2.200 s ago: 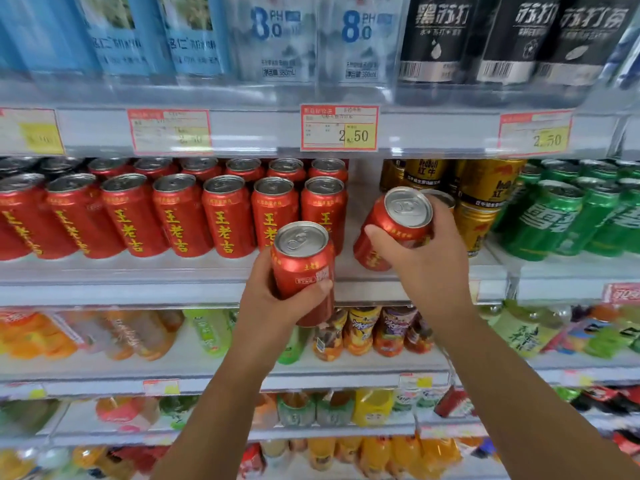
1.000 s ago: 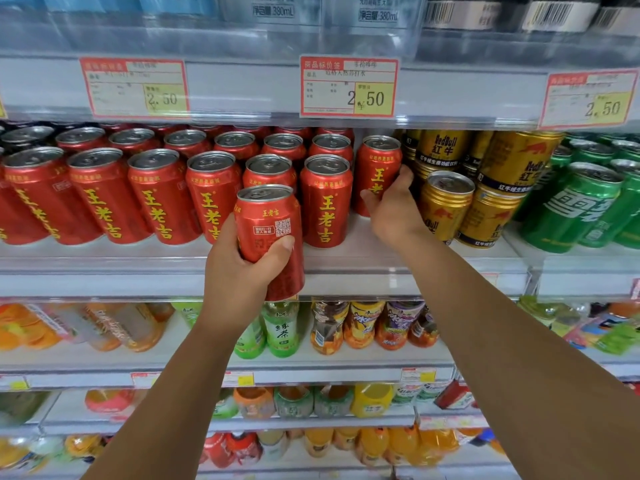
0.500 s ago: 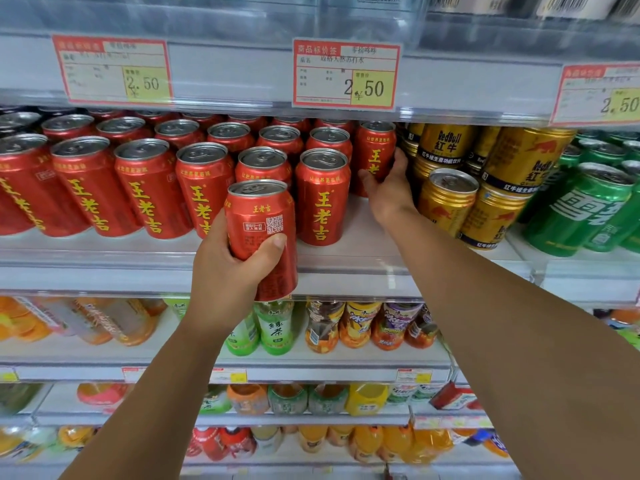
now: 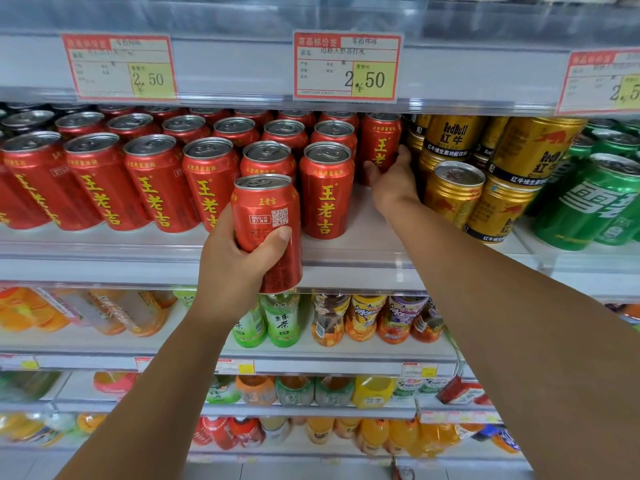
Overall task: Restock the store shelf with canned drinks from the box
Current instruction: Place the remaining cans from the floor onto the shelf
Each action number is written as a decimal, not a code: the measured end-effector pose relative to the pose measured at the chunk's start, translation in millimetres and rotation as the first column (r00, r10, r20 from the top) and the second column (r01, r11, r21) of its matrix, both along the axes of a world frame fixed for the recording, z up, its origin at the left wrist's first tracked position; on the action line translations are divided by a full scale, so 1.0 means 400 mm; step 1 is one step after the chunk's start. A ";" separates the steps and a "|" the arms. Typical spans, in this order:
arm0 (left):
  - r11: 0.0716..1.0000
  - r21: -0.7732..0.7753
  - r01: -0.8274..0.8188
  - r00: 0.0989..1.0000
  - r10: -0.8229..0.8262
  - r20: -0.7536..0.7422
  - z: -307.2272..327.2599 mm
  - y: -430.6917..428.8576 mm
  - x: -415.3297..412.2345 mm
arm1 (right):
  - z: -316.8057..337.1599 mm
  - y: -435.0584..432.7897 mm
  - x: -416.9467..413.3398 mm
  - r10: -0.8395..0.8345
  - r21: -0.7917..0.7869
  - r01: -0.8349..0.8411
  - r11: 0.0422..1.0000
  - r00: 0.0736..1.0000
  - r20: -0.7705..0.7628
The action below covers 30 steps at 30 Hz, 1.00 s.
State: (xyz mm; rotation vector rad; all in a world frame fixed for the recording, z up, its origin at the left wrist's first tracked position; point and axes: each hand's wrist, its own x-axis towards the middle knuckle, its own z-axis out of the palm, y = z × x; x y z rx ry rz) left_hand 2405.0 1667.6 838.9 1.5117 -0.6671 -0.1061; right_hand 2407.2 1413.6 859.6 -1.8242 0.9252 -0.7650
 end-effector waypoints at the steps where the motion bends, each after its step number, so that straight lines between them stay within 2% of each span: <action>1: 1.000 0.008 0.000 1.000 0.000 0.004 0.001 0.001 -0.002 | 0.001 0.005 -0.002 -0.005 -0.013 0.004 1.000 1.000 -0.023; 5: 0.998 0.055 -0.004 1.000 0.002 0.030 0.007 0.004 -0.017 | 0.022 0.039 -0.026 -0.044 -0.023 0.041 0.999 0.986 -0.163; 7: 0.997 0.082 0.004 0.999 -0.006 0.033 0.013 0.004 -0.026 | 0.039 0.070 -0.070 0.008 -0.047 -0.017 0.999 0.984 -0.176; 9: 0.995 0.096 0.024 1.000 -0.026 0.017 0.023 0.001 -0.036 | 0.049 0.114 -0.137 0.103 -0.093 -0.114 0.989 0.988 -0.118; 12: 0.994 0.056 0.096 0.995 -0.094 -0.035 0.042 -0.005 -0.058 | 0.054 0.208 -0.257 0.217 -0.116 -0.207 0.971 0.973 0.079; 14: 0.991 0.013 0.136 0.989 -0.135 -0.067 0.055 -0.015 -0.073 | 0.047 0.262 -0.323 0.369 -0.062 -0.364 0.929 0.912 0.179; 17: 0.985 -0.038 0.167 0.980 -0.170 -0.104 0.063 -0.043 -0.099 | 0.037 0.312 -0.376 0.600 -0.011 -0.606 0.795 0.784 0.157; 18: 0.983 -0.057 0.174 0.977 -0.180 -0.117 0.066 -0.054 -0.110 | 0.035 0.320 -0.380 0.616 -0.029 -0.620 0.784 0.773 0.149; 20: 0.980 -0.070 0.184 0.975 -0.191 -0.115 0.068 -0.075 -0.125 | 0.034 0.325 -0.378 0.558 -0.081 -0.553 0.829 0.809 0.187; 24: 0.974 0.062 0.220 0.975 -0.219 -0.021 0.066 -0.090 -0.106 | 0.032 0.302 -0.372 0.446 -0.112 -0.433 0.894 0.850 0.280; 26: 0.971 0.137 0.195 0.975 -0.207 0.083 0.051 -0.077 -0.077 | 0.026 0.275 -0.368 0.399 -0.136 -0.376 0.917 0.874 0.277; 28: 0.969 0.240 0.060 0.962 -0.120 0.243 0.027 -0.051 -0.050 | 0.022 0.242 -0.355 0.352 -0.150 -0.324 0.934 0.903 0.247; 30: 0.934 0.326 -0.143 0.889 -0.023 0.457 -0.005 -0.024 -0.019 | 0.019 0.209 -0.338 0.340 -0.144 -0.315 0.938 0.915 0.219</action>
